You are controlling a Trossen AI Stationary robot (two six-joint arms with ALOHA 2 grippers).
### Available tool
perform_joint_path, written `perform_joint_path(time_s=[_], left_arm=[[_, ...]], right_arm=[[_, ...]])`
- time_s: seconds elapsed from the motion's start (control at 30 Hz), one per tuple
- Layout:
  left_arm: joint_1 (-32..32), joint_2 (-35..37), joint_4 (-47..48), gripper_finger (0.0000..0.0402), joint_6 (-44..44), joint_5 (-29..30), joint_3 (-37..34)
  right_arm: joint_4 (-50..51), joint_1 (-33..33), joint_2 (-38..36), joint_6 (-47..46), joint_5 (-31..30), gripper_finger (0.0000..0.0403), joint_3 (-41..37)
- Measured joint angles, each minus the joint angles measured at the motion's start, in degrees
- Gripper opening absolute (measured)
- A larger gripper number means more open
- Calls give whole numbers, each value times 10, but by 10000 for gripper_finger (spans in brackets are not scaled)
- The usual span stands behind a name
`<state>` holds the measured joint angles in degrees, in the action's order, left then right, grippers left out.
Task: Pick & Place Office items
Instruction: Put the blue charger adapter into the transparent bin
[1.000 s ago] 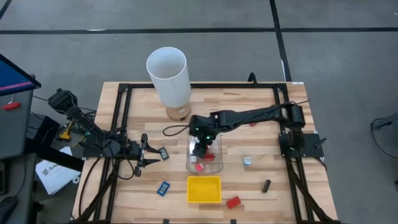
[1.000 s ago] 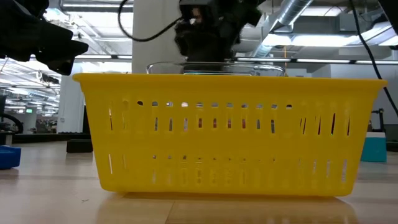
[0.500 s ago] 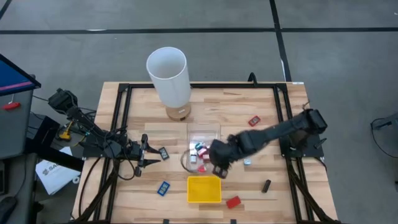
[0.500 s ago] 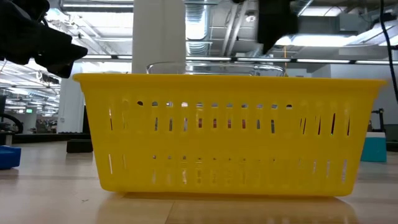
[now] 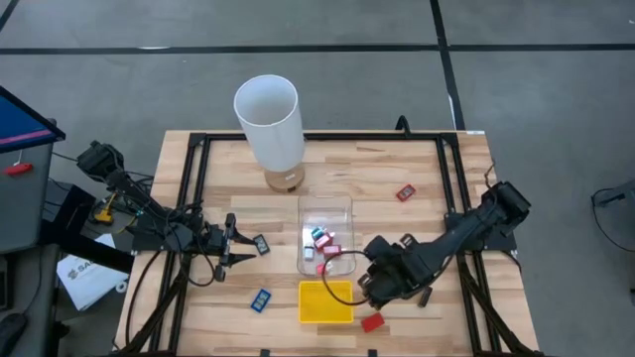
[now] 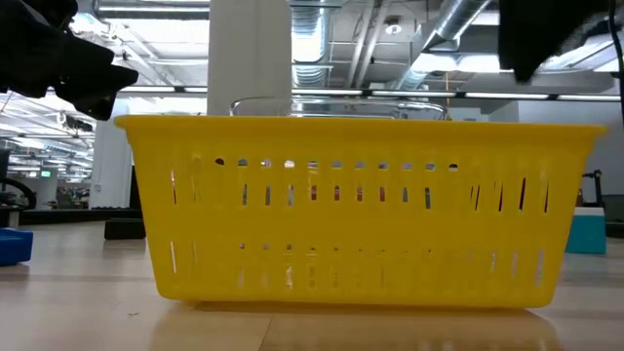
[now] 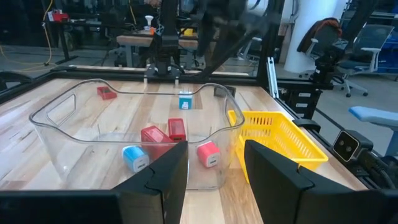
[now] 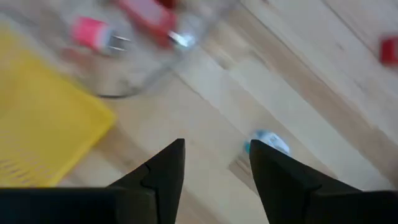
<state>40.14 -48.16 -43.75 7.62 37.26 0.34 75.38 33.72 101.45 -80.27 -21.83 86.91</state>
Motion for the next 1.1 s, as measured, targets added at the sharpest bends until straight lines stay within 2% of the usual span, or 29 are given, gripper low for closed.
perform_joint_path(time_s=[0.1, 0.23, 0.5, 0.8, 1.1], left_arm=[[0, 0, -1, 154, -1, 0, 0], [0, 0, -1, 154, -1, 0, 0], [0, 0, -1, 154, -2, 0, 0], [0, 0, -1, 154, -2, 0, 0], [0, 0, -3, 154, -2, 0, 0]], right_arm=[[17, -4, 0, -44, 35, 185, -35], [10, -22, 1, -57, 85, 213, -84], [-1, -51, 1, -48, 97, 268, -121], [-66, -67, -7, -36, 121, 276, -189], [-219, -67, -103, -65, 127, 277, -320]])
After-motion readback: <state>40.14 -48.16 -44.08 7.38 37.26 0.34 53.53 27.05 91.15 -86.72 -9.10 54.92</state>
